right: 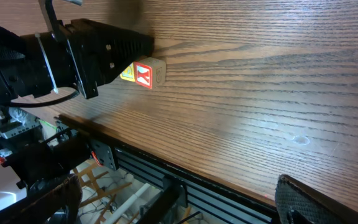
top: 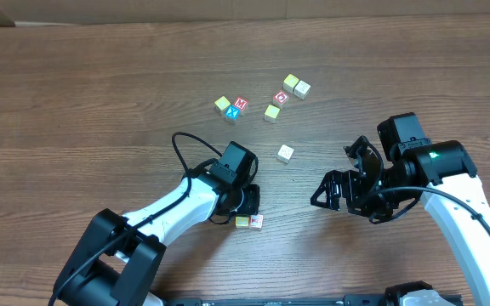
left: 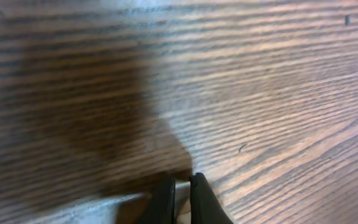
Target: Flip 3 blocks
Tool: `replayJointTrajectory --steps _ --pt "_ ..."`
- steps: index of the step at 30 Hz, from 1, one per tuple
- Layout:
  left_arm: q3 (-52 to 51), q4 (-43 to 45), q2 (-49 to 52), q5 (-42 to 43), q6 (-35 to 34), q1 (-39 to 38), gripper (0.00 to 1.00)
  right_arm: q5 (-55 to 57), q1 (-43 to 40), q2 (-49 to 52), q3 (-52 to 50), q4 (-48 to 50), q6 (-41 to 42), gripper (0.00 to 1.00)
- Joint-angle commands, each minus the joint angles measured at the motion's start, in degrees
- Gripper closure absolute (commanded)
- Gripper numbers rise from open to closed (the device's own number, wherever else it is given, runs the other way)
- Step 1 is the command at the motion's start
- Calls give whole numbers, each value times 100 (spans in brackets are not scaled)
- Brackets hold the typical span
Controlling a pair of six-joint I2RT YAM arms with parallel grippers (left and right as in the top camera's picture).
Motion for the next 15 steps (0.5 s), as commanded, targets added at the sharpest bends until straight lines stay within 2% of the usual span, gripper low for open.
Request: replayJointTrajectory --steps 1,3,4,5,6,7,10,15 --pt "13 142 90 61 162 24 96 -4 22 -57 153 17 -39 0" --pt "116 208 90 44 162 24 94 -4 22 -57 153 17 -39 0" --pt "197 225 90 42 162 24 88 -2 22 -57 153 15 -39 0" --pt "299 223 90 17 160 26 77 -4 22 -57 153 17 -39 0" --pt "428 219 90 -2 177 26 60 -4 22 -57 153 17 -39 0" --pt "570 221 92 2 267 26 54 -4 22 -57 153 15 -39 0" --pt "1056 175 92 -76 612 26 44 -4 22 -57 153 17 -39 0" --pt "1759 157 170 -354 1200 28 34 -4 22 -57 153 11 -37 0"
